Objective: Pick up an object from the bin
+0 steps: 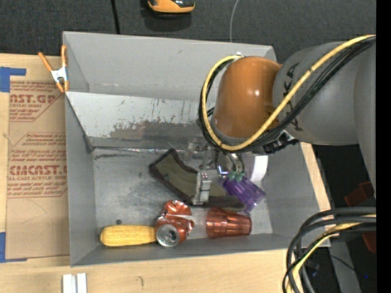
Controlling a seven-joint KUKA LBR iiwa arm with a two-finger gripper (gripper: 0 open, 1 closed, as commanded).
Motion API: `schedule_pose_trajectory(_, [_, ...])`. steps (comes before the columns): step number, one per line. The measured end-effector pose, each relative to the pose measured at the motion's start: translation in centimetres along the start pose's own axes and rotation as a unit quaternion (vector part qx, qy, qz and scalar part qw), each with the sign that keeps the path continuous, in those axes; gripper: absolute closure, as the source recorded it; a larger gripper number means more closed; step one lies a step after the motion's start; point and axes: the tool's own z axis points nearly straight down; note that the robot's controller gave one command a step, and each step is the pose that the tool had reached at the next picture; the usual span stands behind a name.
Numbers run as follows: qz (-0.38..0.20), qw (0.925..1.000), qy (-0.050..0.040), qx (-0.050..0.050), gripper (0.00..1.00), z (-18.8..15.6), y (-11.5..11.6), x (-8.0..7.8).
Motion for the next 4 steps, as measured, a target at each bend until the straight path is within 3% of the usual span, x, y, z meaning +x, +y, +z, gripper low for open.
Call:
schedule_pose_trajectory(1, [0.000, 1.0000, -0.0036, 0.000, 0.00, -0.5, 0.0, -0.1])
schedule_pose_trajectory(2, [0.027, 0.9996, -0.0072, -0.001, 0.00, 4.6, -0.6, -0.5])
schedule_pose_trajectory(3, [0.055, 0.9985, -0.0062, -0.001, 1.00, 9.9, -0.7, -2.0])
schedule_pose_trajectory(4, [0.055, 0.9985, -0.0039, -0.001, 0.00, 10.0, -0.7, -1.9])
